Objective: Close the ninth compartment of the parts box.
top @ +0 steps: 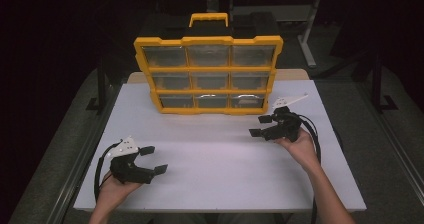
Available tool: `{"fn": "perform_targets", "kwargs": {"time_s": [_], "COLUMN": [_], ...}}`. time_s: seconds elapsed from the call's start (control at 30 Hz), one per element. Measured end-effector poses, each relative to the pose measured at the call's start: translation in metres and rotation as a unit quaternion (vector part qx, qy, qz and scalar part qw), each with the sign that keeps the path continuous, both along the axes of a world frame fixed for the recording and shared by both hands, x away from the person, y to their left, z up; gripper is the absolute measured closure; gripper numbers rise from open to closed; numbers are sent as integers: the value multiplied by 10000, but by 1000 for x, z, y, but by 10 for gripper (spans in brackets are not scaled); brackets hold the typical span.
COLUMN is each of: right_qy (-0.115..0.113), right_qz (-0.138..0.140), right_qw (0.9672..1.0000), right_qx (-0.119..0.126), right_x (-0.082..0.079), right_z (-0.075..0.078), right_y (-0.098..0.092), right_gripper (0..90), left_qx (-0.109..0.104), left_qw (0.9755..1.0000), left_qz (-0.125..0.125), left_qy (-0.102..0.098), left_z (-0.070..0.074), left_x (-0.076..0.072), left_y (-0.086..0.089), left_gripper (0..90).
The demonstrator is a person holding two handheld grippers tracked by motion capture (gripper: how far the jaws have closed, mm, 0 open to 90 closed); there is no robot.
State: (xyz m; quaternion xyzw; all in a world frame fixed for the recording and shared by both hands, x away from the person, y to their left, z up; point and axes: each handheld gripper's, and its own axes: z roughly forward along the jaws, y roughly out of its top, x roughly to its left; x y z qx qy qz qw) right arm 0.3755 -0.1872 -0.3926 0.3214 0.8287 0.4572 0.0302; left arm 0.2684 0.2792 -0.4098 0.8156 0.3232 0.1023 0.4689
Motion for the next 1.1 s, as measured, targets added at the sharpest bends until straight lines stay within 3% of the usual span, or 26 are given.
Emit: {"fn": "perform_targets", "kwargs": {"time_s": [1.1], "right_qy": [-142], "right_qz": [-170], "right_qw": [9997], "right_qx": [-118], "right_x": [-25], "right_z": [-9], "right_y": [-14], "right_gripper": [150], "left_qx": [18], "left_qw": [10000], "left_qz": [-20], "left_qy": [14], "left_z": [0], "left_x": [0], "left_y": [0], "left_gripper": [151]}}
